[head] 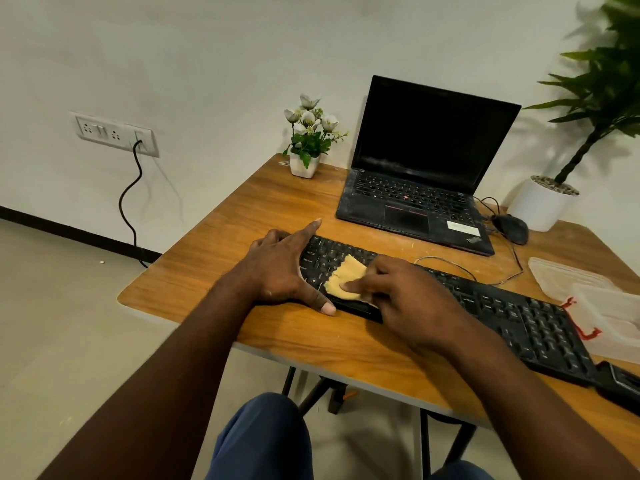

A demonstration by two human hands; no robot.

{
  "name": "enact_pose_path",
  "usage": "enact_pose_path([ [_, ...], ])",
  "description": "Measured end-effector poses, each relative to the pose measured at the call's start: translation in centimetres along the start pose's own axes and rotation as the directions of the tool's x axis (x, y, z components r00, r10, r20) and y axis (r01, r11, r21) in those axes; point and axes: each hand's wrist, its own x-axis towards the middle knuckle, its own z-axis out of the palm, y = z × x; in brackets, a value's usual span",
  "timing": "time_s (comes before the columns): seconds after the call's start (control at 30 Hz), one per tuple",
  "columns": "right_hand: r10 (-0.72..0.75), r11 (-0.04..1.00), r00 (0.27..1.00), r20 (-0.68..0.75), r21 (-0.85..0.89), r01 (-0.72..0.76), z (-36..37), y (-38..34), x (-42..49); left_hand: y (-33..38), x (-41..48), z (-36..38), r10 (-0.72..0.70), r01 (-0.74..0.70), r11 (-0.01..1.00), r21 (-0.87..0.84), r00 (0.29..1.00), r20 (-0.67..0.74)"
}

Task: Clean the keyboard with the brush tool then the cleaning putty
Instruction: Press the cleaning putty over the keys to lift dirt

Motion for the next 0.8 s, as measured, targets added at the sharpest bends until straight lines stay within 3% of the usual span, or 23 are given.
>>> enact_pose_path([
  [0.13,0.109,0.993,0.994,-0.004,-0.053,-0.109,-2.1,3.2,-1.6,0.1,-0.1,0.0,-0.006,0.006,1.0,-0.001,1.0,0.003],
  [0.23,0.196,0.979,0.963,-0.184,-0.023,-0.204,-1.8,3.2,-0.3,0.5,-0.3,-0.2,0.012,-0.012,1.0,0.007,1.0,0.005],
  [0.33,0.127,0.99,0.972,-0.198,0.082,-0.112,0.0,-0.1,1.4,0.4,-0.3,-0.3,0.027,-0.027,0.999,0.029,1.0,0.01],
  [0.47,0.01,1.0,0.989,-0.147,0.009,-0.009,1.5,-2.2,1.3,0.4,-0.2,-0.2,0.052,-0.052,0.997,0.057,0.999,0.011],
  [0.7,0.288,0.957,0.923,-0.255,0.03,-0.29,-0.3,3.8,0.3,0.3,-0.2,0.0,0.078,-0.078,0.995,0.063,0.997,0.005],
  [0.8,0.321,0.947,0.894,-0.314,0.09,-0.308,0.0,2.6,2.7,0.1,0.0,0.1,0.088,-0.088,0.993,0.082,0.996,0.005],
])
